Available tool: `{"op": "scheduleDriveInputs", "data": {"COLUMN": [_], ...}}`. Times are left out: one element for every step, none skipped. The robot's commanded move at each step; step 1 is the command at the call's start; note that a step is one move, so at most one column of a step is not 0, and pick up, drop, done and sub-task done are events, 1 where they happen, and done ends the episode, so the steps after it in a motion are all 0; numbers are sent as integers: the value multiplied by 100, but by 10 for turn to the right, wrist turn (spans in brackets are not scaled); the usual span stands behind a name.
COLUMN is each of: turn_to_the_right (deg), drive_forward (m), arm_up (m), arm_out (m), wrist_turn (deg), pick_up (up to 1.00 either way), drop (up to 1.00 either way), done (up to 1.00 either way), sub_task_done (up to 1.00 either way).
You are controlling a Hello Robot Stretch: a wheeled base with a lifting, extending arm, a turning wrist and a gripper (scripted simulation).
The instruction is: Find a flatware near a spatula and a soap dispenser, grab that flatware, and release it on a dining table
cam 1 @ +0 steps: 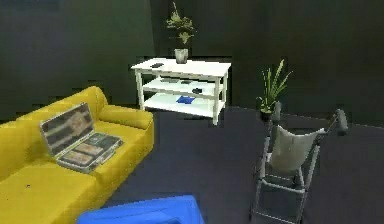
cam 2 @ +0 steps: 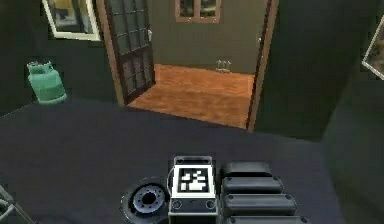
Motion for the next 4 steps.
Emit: {"op": "scheduleDriveInputs", "data": {"turn_to_the_right": [0, 30, 0, 0], "drive_forward": [100, 0, 100, 15], "arm_up": [0, 0, 0, 0], "arm_out": [0, 0, 0, 0], "wrist_turn": [0, 0, 0, 0], "pick_up": [0, 0, 0, 0], "drop": [0, 0, 0, 0], "done": [0, 0, 0, 0], "sub_task_done": [0, 0, 0, 0]}}
